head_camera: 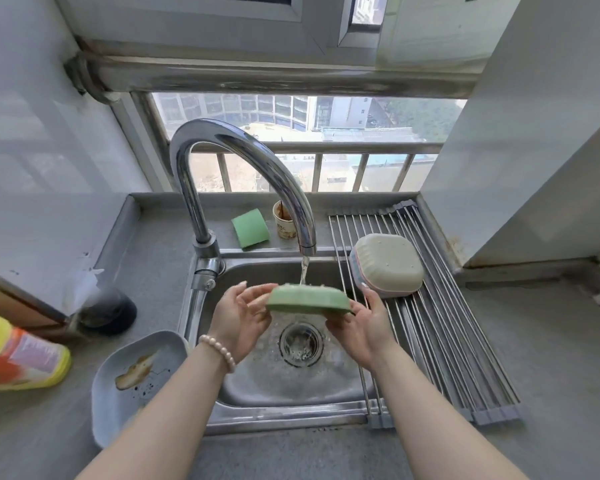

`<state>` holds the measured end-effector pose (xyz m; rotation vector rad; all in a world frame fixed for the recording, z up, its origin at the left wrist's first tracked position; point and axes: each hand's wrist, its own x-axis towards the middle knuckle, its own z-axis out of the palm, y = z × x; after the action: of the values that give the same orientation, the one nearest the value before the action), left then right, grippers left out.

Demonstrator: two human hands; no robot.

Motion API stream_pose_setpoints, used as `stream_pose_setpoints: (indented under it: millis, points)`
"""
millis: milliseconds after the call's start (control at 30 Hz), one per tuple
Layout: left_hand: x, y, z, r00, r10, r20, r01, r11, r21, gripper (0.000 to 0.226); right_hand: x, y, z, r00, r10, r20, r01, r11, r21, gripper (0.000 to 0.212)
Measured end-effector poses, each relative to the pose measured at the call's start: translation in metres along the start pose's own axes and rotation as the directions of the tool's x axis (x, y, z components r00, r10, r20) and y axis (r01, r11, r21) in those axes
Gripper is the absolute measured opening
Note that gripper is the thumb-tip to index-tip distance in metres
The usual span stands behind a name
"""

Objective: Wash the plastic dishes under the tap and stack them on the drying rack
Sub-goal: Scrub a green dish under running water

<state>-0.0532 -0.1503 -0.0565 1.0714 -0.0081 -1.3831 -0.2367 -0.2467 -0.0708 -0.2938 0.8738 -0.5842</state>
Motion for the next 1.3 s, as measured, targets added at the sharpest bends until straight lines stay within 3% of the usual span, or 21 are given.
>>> stream_pose_setpoints:
  millis: [67, 133, 167, 267, 400, 467, 533, 600, 700, 767, 867, 967, 1100, 1300]
  points:
    - [0.000, -0.007, 0.007, 0.999, -0.026, -0.035, 0.029, 0.997, 0.075, 0.045, 0.001, 0.001, 0.005, 0.992, -0.089, -0.085, 0.074, 0.984, -0.162, 0.027]
    - [0.005, -0.018, 0.015, 0.998, 0.015, -0.059, 0.002, 0.963, 0.270, 0.020, 0.000, 0.001, 0.007, 0.961, -0.249, -0.124, 0.179, 0.895, -0.410, 0.016]
    - [0.008, -0.022, 0.018, 0.998, 0.031, -0.063, -0.006, 0.931, 0.365, 0.015, -0.001, 0.001, 0.008, 0.936, -0.337, -0.099, 0.240, 0.819, -0.521, 0.023]
    - [0.016, -0.030, 0.025, 0.999, 0.030, -0.042, -0.008, 0.900, 0.436, 0.042, -0.012, -0.002, 0.014, 0.838, -0.530, 0.128, 0.431, 0.500, -0.751, 0.048]
    - [0.021, -0.035, 0.043, 0.999, 0.027, -0.026, -0.010, 0.852, 0.523, 0.047, -0.023, -0.005, 0.021, 0.710, -0.576, 0.406, 0.545, 0.083, -0.834, 0.065]
    - [0.024, -0.033, 0.048, 0.990, 0.139, -0.016, -0.103, 0.799, 0.592, 0.062, -0.023, -0.006, 0.019, 0.678, -0.557, 0.479, 0.554, -0.040, -0.831, 0.066]
    - [0.022, -0.027, 0.049, 0.948, 0.317, 0.014, -0.238, 0.681, 0.693, 0.069, -0.018, -0.005, 0.017, 0.679, -0.538, 0.499, 0.523, -0.122, -0.843, 0.066]
    - [0.020, -0.020, 0.046, 0.867, 0.496, 0.045, -0.315, 0.477, 0.821, 0.074, -0.010, 0.005, 0.019, 0.727, -0.533, 0.434, 0.477, -0.063, -0.877, 0.062]
    - [0.011, -0.012, 0.043, 0.698, 0.710, 0.090, -0.300, 0.175, 0.938, 0.076, 0.001, 0.026, 0.035, 0.792, -0.553, 0.258, 0.443, 0.229, -0.867, 0.059]
    - [0.007, -0.009, 0.037, 0.617, 0.779, 0.108, -0.249, 0.064, 0.966, 0.076, 0.006, 0.039, 0.051, 0.800, -0.574, 0.173, 0.431, 0.350, -0.832, 0.054]
    - [0.004, -0.001, 0.029, 0.558, 0.821, 0.119, -0.190, -0.012, 0.982, 0.077, 0.013, 0.050, 0.074, 0.768, -0.638, 0.056, 0.378, 0.381, -0.844, 0.046]
    - [0.004, 0.007, 0.023, 0.560, 0.825, 0.075, -0.132, -0.001, 0.991, 0.078, 0.017, 0.050, 0.092, 0.783, -0.621, 0.010, 0.309, 0.376, -0.874, 0.045]
    - [0.007, 0.012, 0.019, 0.640, 0.767, -0.047, -0.072, 0.121, 0.990, 0.078, 0.020, 0.038, 0.100, 0.803, -0.595, -0.009, 0.252, 0.355, -0.900, 0.047]
    - [0.016, -0.015, 0.037, 0.821, 0.559, -0.117, -0.080, 0.315, 0.946, 0.075, 0.003, 0.006, 0.080, 0.744, -0.661, 0.093, 0.248, 0.145, -0.958, 0.056]
